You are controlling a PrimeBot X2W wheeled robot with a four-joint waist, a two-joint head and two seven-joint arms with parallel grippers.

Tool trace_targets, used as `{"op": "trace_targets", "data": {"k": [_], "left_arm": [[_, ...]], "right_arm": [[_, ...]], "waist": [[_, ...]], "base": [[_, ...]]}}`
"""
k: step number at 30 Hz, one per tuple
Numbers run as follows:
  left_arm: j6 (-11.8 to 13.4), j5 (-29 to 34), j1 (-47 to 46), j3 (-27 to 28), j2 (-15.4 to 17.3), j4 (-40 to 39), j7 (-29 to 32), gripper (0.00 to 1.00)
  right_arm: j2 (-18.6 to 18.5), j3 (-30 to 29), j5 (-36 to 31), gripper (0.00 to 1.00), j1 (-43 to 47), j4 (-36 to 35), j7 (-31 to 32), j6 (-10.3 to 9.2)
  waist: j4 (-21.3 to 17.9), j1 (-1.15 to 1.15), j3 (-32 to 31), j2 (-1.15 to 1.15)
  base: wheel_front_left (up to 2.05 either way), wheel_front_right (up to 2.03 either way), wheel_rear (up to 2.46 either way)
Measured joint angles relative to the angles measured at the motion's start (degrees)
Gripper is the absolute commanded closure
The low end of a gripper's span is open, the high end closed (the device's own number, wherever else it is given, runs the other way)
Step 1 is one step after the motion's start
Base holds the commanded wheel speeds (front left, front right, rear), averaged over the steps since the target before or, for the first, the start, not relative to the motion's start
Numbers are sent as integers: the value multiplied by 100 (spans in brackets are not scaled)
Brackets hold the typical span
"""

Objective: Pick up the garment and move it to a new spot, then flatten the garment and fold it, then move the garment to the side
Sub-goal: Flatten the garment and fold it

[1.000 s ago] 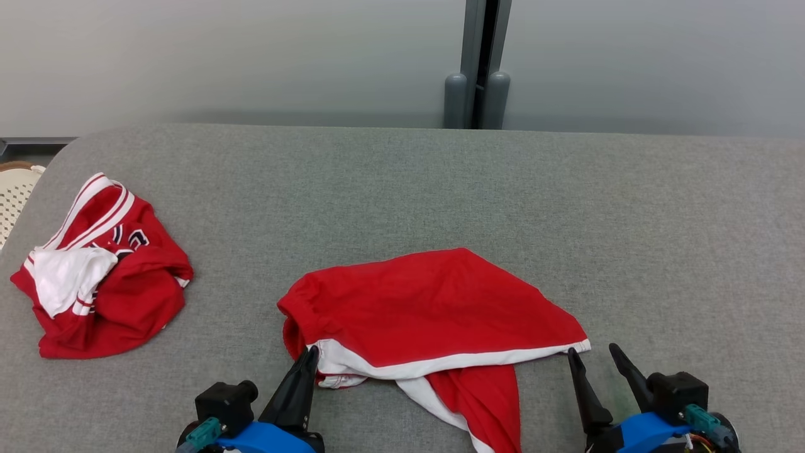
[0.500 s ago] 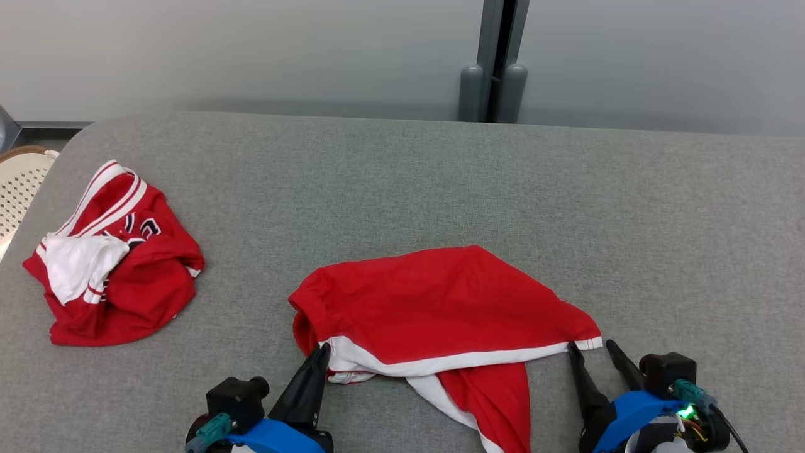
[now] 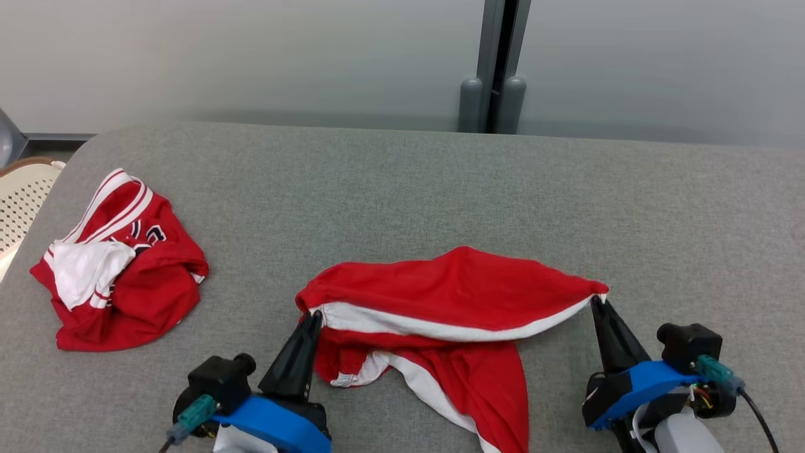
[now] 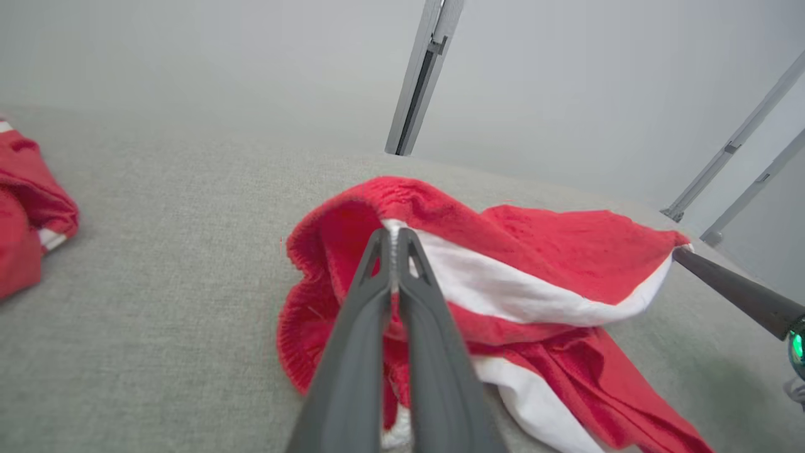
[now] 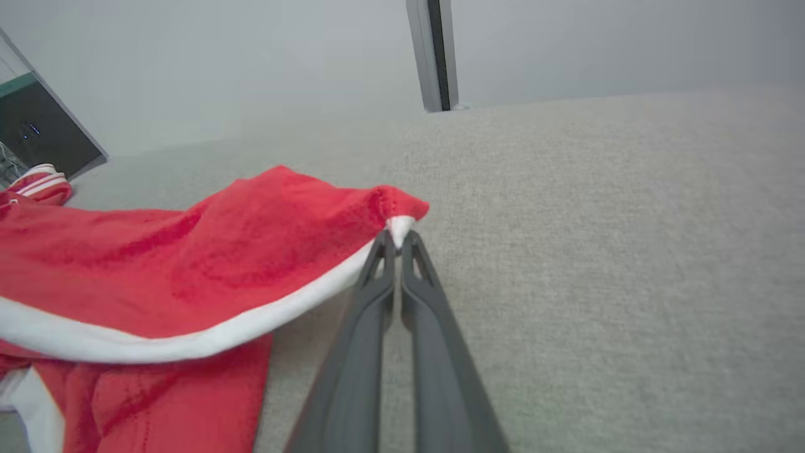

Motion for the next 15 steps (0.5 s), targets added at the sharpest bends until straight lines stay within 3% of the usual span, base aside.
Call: {"op": "trace_targets", "data": {"k": [7,15], "left_arm": [[0,152,-539,162,303,-766,1,100],[0,-81,-1951,-91,1195,-1463,0,100]], "right_arm": [[-1,30,222,100,-204,-1020,0,0],[-80,164,471,100,-1112,-1961,1,0]], "waist": [[-70,-1,-321,0],[-304,-1,-688,0]], "base": [[0,0,0],[0,0,0]]}}
